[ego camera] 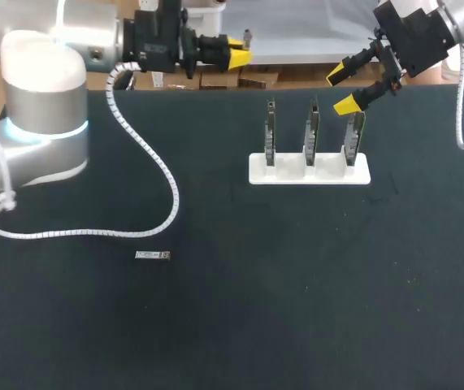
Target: Pick up the optical module with the left hand, and insert it into the network port with the right hand.
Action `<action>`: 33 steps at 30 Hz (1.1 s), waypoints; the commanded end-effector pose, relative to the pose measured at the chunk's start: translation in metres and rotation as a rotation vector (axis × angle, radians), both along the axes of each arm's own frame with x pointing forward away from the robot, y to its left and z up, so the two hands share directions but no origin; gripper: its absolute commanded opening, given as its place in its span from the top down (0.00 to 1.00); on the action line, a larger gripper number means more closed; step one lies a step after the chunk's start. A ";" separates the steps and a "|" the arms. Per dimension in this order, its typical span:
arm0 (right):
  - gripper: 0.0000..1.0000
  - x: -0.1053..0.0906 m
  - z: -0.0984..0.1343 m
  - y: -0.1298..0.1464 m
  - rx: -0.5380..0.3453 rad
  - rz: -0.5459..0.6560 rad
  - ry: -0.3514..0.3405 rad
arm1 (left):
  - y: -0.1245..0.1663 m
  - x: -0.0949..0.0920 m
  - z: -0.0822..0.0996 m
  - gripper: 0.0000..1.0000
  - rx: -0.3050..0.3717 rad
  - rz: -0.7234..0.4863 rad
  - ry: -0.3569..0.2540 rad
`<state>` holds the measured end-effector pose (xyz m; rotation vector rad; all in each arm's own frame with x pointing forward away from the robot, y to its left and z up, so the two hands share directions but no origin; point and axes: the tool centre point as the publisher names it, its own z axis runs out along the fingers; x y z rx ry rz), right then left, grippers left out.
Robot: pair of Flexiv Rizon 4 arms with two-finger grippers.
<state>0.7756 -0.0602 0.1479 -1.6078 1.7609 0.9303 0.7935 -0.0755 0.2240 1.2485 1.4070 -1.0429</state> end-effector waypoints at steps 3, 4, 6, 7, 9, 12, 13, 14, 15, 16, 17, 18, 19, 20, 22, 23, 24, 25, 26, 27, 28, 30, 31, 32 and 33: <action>0.00 -0.002 0.000 0.000 0.001 -0.002 -0.003 | -0.031 0.010 -0.002 1.00 -0.065 -0.064 -0.029; 0.00 -0.002 0.000 0.000 0.001 -0.002 -0.003 | -0.034 0.010 -0.003 1.00 -0.062 -0.067 -0.026; 0.00 -0.002 0.000 0.000 0.001 -0.002 -0.003 | -0.038 0.009 -0.003 1.00 -0.063 -0.080 -0.030; 0.00 -0.002 0.000 0.000 0.001 -0.002 -0.003 | -0.040 0.008 -0.003 1.00 -0.042 -0.091 -0.038; 0.00 -0.002 0.000 0.000 0.001 -0.002 -0.003 | -0.044 0.005 -0.003 1.00 -0.023 -0.107 -0.051; 0.00 -0.002 0.000 0.000 0.001 -0.002 -0.003 | -0.049 0.001 -0.005 1.00 -0.019 -0.114 -0.055; 0.00 -0.002 0.000 0.000 0.001 -0.002 -0.003 | -0.050 0.000 -0.007 1.00 -0.028 -0.118 -0.053; 0.00 -0.002 0.000 0.000 0.001 -0.002 -0.003 | -0.052 -0.001 -0.008 1.00 -0.030 -0.118 -0.053; 0.00 -0.002 0.000 0.000 0.001 -0.002 -0.003 | -0.053 -0.002 -0.009 1.00 -0.032 -0.119 -0.049; 0.00 -0.002 0.000 0.000 0.001 -0.002 -0.003 | -0.055 -0.003 -0.010 1.00 -0.034 -0.117 -0.044; 0.00 -0.002 0.000 0.000 0.001 -0.002 -0.003 | -0.056 -0.004 -0.010 1.00 -0.035 -0.117 -0.044; 0.00 -0.002 0.000 0.000 0.001 -0.002 -0.003 | -0.058 -0.005 -0.012 1.00 -0.044 -0.115 -0.037; 0.00 -0.002 0.000 0.000 0.001 -0.002 -0.003 | -0.060 -0.006 -0.013 1.00 -0.050 -0.111 -0.025; 0.00 -0.002 0.000 0.000 0.001 -0.002 -0.003 | -0.061 -0.007 -0.015 1.00 -0.061 -0.108 -0.014; 0.00 -0.002 0.000 0.000 0.001 -0.002 -0.003 | -0.065 -0.008 -0.021 1.00 -0.078 -0.105 0.012; 0.00 -0.002 0.000 0.000 0.001 -0.002 -0.003 | -0.067 -0.008 -0.024 1.00 -0.089 -0.106 0.018; 0.00 -0.002 0.000 0.000 0.001 -0.002 -0.003 | -0.069 -0.008 -0.025 1.00 -0.097 -0.103 0.025; 0.00 -0.002 0.000 0.000 0.001 -0.002 -0.003 | -0.071 -0.008 -0.026 1.00 -0.102 -0.105 0.024; 0.00 -0.002 0.000 0.000 0.001 -0.002 -0.003 | -0.074 -0.008 -0.026 1.00 -0.100 -0.109 0.020; 0.00 -0.002 0.000 0.000 0.001 -0.002 -0.003 | -0.076 -0.008 -0.026 1.00 -0.100 -0.110 0.019; 0.00 -0.002 0.000 0.000 0.001 -0.002 -0.003 | -0.079 -0.009 -0.027 1.00 -0.100 -0.112 0.019; 0.00 -0.002 0.000 0.000 0.001 -0.002 -0.003 | -0.084 -0.011 -0.029 1.00 -0.101 -0.119 0.021; 0.00 -0.002 0.000 0.000 0.001 -0.002 -0.003 | -0.085 -0.012 -0.030 1.00 -0.102 -0.120 0.026; 0.00 -0.002 0.000 0.000 0.001 -0.002 -0.003 | -0.087 -0.012 -0.031 1.00 -0.102 -0.120 0.028; 0.00 -0.002 0.000 0.000 0.001 -0.002 -0.003 | -0.089 -0.013 -0.032 1.00 -0.100 -0.124 0.028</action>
